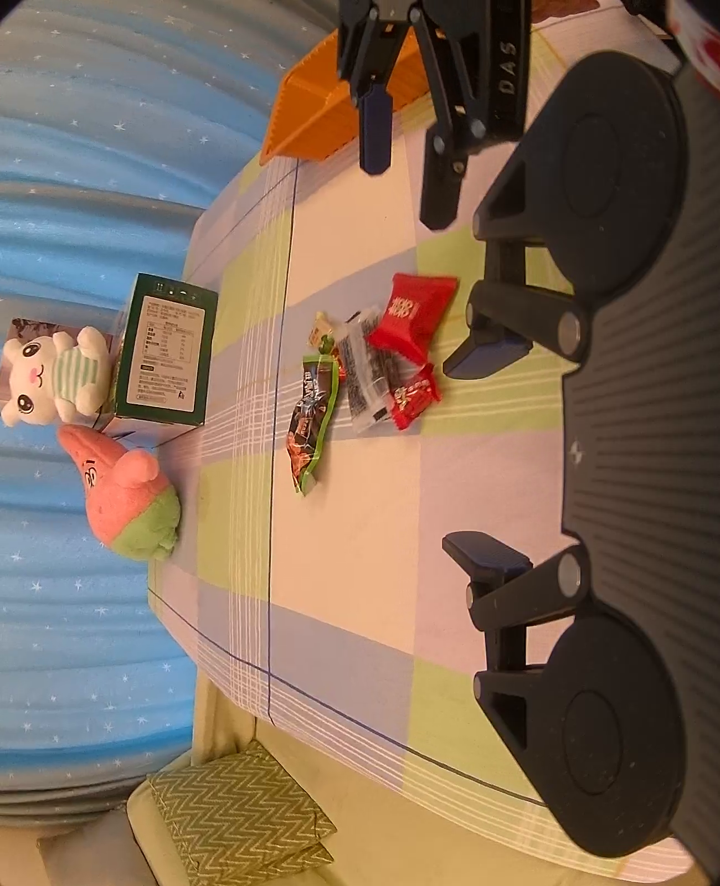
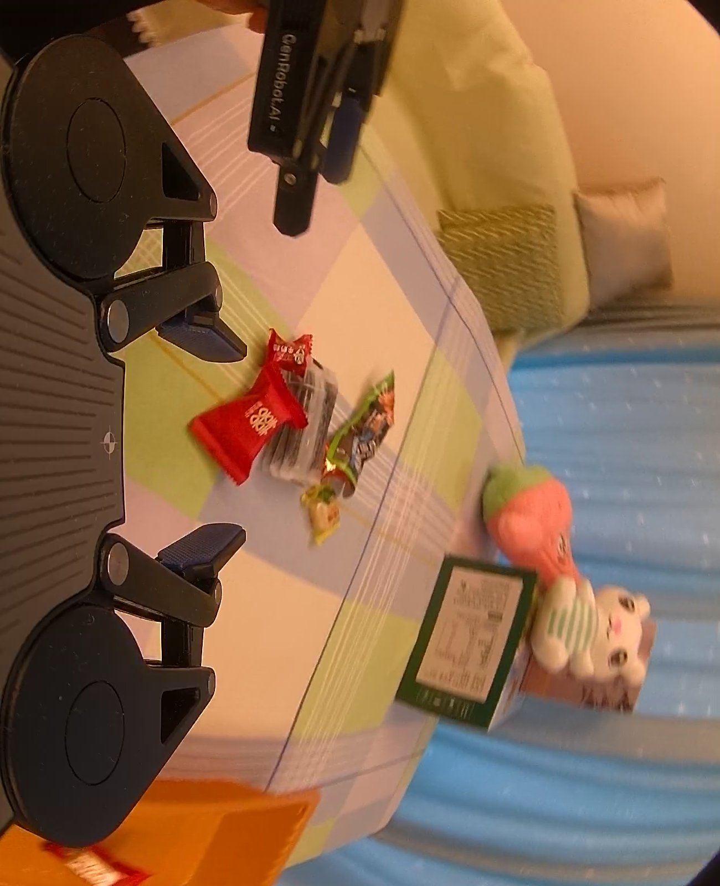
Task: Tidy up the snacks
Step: 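Grasp the large red packet with the right tool while the left tool grasps a small red candy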
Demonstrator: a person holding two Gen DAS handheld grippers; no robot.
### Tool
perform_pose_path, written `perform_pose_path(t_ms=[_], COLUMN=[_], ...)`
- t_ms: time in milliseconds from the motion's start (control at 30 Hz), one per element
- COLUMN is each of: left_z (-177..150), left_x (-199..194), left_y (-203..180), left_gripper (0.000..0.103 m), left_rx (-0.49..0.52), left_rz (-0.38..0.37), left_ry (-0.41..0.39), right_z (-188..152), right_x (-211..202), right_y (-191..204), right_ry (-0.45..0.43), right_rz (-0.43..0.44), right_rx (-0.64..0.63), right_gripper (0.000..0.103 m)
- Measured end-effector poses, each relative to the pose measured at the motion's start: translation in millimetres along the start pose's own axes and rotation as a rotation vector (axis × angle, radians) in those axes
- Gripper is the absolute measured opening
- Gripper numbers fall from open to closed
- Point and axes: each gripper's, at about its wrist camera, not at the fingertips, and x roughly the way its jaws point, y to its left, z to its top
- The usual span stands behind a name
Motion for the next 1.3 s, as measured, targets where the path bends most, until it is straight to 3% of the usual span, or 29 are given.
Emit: perform_pose_path(t_ms=[167, 300, 533, 700, 900, 1067, 1300], left_z=[5, 3, 2, 0, 0, 6, 13], left_x=[21, 36, 48, 53, 58, 60, 77], left_y=[4, 14, 23, 24, 14, 1, -13], left_gripper=[0.051, 0.05, 0.05, 0.05, 0.05, 0.049, 0.039], left_rx=[0.038, 0.009, -0.04, -0.063, -0.043, -0.054, -0.087], left_rz=[-0.029, -0.026, -0.057, -0.076, -0.09, -0.114, -0.125], left_ry=[0.008, 0.017, 0.021, 0.03, 0.03, 0.008, 0.018], right_z=[6, 9, 11, 10, 10, 14, 13], right_x=[31, 53, 86, 102, 100, 82, 71], right_y=[-2, -4, 10, 11, -3, -21, -35], right_ry=[0.037, 0.066, 0.086, 0.115, 0.14, 0.124, 0.124], right_rz=[0.045, 0.081, 0.078, 0.066, 0.055, 0.065, 0.028], right_rx=[-0.045, -0.08, -0.239, -0.26, -0.156, 0.024, 0.143], right_gripper=[0.065, 0.054, 0.045, 0.034, 0.026, 0.026, 0.026])
